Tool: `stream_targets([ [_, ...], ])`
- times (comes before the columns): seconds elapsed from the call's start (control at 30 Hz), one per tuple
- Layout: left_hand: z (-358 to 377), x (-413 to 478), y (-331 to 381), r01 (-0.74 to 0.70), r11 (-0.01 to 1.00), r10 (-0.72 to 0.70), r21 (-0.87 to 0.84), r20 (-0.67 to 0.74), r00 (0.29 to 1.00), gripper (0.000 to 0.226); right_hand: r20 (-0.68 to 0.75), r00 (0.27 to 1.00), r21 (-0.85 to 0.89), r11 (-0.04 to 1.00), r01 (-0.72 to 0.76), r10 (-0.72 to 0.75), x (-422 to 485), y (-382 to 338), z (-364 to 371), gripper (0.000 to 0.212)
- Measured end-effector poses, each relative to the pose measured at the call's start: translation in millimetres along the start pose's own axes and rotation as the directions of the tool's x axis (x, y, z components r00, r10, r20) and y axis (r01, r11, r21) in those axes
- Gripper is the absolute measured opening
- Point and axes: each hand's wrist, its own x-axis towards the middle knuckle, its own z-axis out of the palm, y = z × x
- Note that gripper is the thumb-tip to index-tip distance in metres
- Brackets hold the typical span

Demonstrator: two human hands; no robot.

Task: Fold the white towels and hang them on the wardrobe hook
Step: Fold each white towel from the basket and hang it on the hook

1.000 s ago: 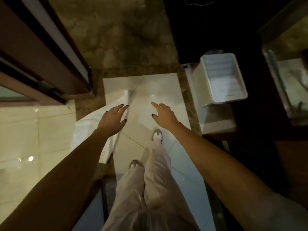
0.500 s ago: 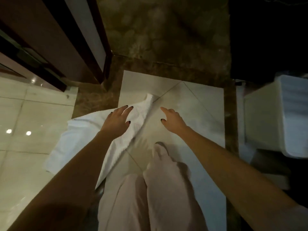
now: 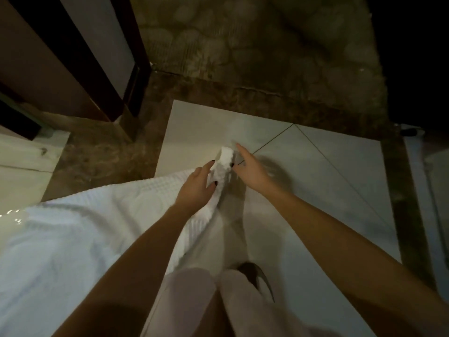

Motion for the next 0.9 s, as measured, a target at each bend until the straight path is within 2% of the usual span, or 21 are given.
stream_targets([
  [0.07,12.3,9.9,-4.6,0.041,0.995,-0.045,-0.090,-0.044,0.998,0.055,0.011,1.000,0.126,0.992,-0.003,0.002,14.8,5.0,9.6,0.066],
  [0.17,15.4,20.6,-7.2,0.115,0.949,-0.141,-0.295,-0.068,0.988,0.057,-0.004,1.000,0.202,0.979,0.028,-0.028,25.7,8.9,19.1,0.064],
  [0.33,3.5,12.9,1.1,0.168,0.887,-0.205,-0.430,-0.042,0.978,0.050,-0.093,0.991,0.245,0.963,0.115,-0.095,9.0,3.0,9.2,0.039],
  [0.4,-1.1,6.2,13.0,0.165,0.876,-0.206,-0.454,-0.042,0.978,0.043,-0.096,0.988,0.205,0.969,0.135,-0.117,-7.9,-3.9,-2.9,0.026],
  [0.47,-7.7,-2.0,28.8,0.158,0.858,-0.202,-0.489,-0.039,0.979,0.039,-0.115,0.986,0.164,0.976,0.142,-0.124,-25.9,-12.0,-17.3,0.028],
  [0.63,-40.4,-31.8,81.0,0.131,0.884,-0.120,-0.449,0.054,0.991,0.049,-0.128,0.985,0.179,0.974,0.140,-0.118,-72.3,-44.8,-57.1,0.013],
  [0.73,-79.0,-49.5,120.7,0.096,0.917,-0.083,-0.387,0.051,0.995,0.043,-0.112,0.983,0.149,0.975,0.162,-0.146,-108.8,-84.2,-86.7,0.013],
  [0.9,-169.6,-97.0,193.7,0.049,0.905,-0.042,-0.423,0.024,0.999,0.041,-0.141,0.972,0.048,0.979,0.196,-0.188,-185.9,-157.8,-149.6,0.009],
])
